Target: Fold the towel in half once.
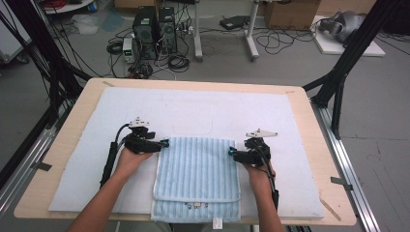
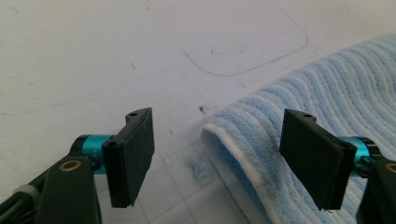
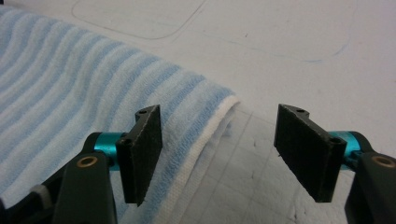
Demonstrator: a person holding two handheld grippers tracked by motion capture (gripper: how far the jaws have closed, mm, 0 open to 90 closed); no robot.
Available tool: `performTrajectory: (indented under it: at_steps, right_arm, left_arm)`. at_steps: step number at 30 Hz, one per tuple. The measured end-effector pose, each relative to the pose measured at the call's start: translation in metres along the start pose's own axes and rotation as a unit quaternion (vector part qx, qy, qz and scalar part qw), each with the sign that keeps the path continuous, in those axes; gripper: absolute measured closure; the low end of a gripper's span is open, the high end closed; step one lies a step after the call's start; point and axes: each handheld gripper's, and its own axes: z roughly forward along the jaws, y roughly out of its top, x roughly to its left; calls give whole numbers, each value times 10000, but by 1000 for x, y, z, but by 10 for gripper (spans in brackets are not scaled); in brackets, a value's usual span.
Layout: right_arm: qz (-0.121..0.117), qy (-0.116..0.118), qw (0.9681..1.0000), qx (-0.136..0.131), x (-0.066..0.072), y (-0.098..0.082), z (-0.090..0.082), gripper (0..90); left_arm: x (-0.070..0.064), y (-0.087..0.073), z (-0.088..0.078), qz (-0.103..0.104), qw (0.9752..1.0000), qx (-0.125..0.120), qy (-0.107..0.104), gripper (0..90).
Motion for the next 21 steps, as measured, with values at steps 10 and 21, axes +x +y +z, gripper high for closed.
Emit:
performTrajectory:
  at_steps: [10, 21]
  right_arm:
    - [-255, 32, 9990, 353, 1, 0, 15, 513]
    - [-204, 333, 9984, 417, 7, 0, 16, 865]
  left_arm:
    - [-7, -8, 2, 426, 9979, 22, 483, 527]
    - [-9, -8, 2, 197, 9997, 20, 160, 868]
